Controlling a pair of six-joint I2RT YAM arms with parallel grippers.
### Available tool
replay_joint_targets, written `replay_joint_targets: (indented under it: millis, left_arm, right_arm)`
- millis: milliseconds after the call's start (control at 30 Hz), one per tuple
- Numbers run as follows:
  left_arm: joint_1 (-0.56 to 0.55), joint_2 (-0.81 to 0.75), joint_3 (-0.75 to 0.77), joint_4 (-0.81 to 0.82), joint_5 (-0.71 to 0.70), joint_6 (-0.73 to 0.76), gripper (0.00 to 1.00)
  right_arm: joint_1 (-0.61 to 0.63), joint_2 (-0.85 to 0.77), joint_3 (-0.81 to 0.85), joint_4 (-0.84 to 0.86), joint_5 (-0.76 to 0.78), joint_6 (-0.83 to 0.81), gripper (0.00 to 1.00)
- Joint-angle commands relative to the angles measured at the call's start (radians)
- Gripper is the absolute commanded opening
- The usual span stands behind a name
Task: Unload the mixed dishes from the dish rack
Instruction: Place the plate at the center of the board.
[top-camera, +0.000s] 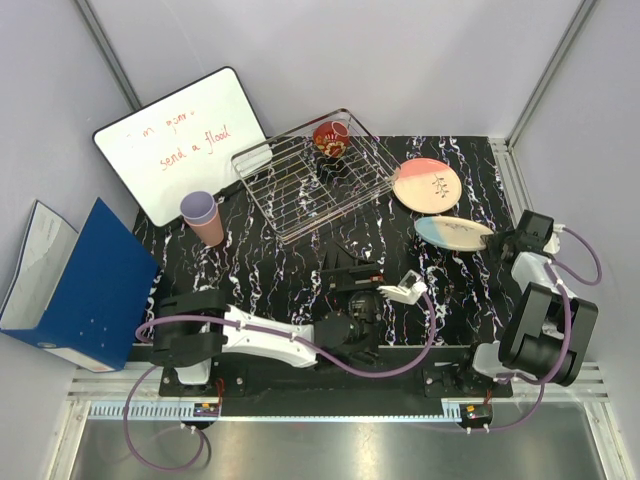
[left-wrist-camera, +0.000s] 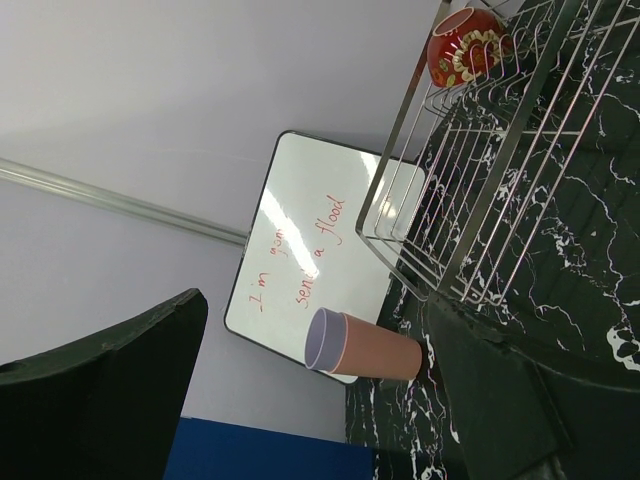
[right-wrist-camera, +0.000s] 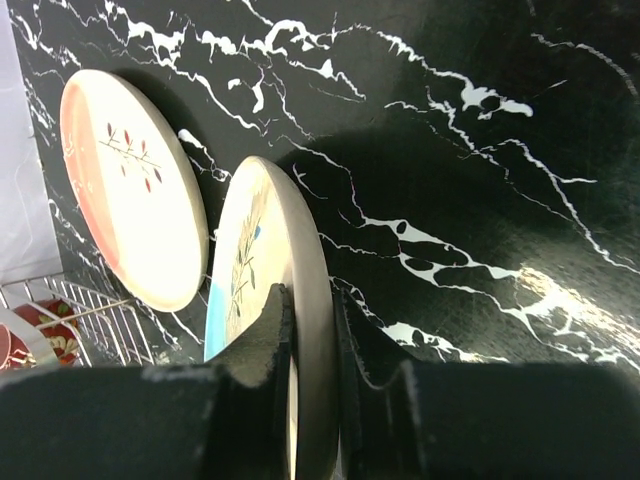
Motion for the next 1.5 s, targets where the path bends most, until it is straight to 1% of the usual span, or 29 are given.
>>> replay_joint_targets:
  millis: [0, 33, 67, 200, 500, 767, 1033, 1100, 1200, 1333, 1400, 1433, 1467]
  left_arm:
    - [-0.009, 0.015, 0.036, 0.388, -0.183, -0.004, 0.99]
    - [-0.009, 0.018, 0.039, 0.388, -0.185, -0.004, 0.99]
    - [-0.009, 0.023, 0.041, 0.388, -0.183, -0.003, 0.99]
    - [-0.012, 0.04, 0.059, 0.388, -0.18, 0.004, 0.99]
    - [-0.016, 0.051, 0.056, 0.388, -0.182, -0.003, 0.99]
    - [-0.018, 0.042, 0.044, 0.388, -0.183, -0.009, 0.99]
    - [-0.033, 0.046, 0.047, 0.388, -0.182, -0.001, 0.99]
    - [-0.035, 0.043, 0.038, 0.388, -0.185, 0.005, 0.99]
    - [-0.035, 0.04, 0.033, 0.388, -0.186, 0.016, 0.99]
    - [-0.044, 0.051, 0.044, 0.388, -0.183, 0.036, 0.99]
    - [-0.05, 0.058, 0.056, 0.388, -0.183, 0.042, 0.99]
    - [-0.052, 0.06, 0.058, 0.389, -0.183, 0.04, 0.99]
    - [-0.055, 0.061, 0.062, 0.388, -0.183, 0.043, 0.99]
  right_arm:
    - [0.011, 0.086, -0.083, -0.221, 0.043, -0.108, 0.21]
    - [0.011, 0.091, -0.085, -0.218, 0.043, -0.108, 0.22]
    - [0.012, 0.092, -0.083, -0.217, 0.04, -0.111, 0.27]
    - [0.012, 0.111, -0.079, -0.211, 0.024, -0.116, 0.39]
    - [0.011, 0.134, -0.072, -0.217, 0.018, -0.121, 0.44]
    - [0.012, 0.143, -0.074, -0.254, -0.034, -0.145, 0.56]
    - [0.012, 0.157, -0.065, -0.266, -0.035, -0.151, 0.58]
    - [0.012, 0.146, -0.062, -0.278, -0.045, -0.156, 0.6]
    - [0.012, 0.134, -0.057, -0.303, -0.058, -0.165, 0.66]
    - [0.012, 0.118, -0.037, -0.367, -0.052, -0.205, 0.79]
    - [0.011, 0.101, -0.023, -0.392, -0.016, -0.217, 0.83]
    - [0.012, 0.094, -0.028, -0.399, -0.015, -0.216, 0.87]
    - [0.012, 0.077, -0.034, -0.401, -0.022, -0.214, 0.87]
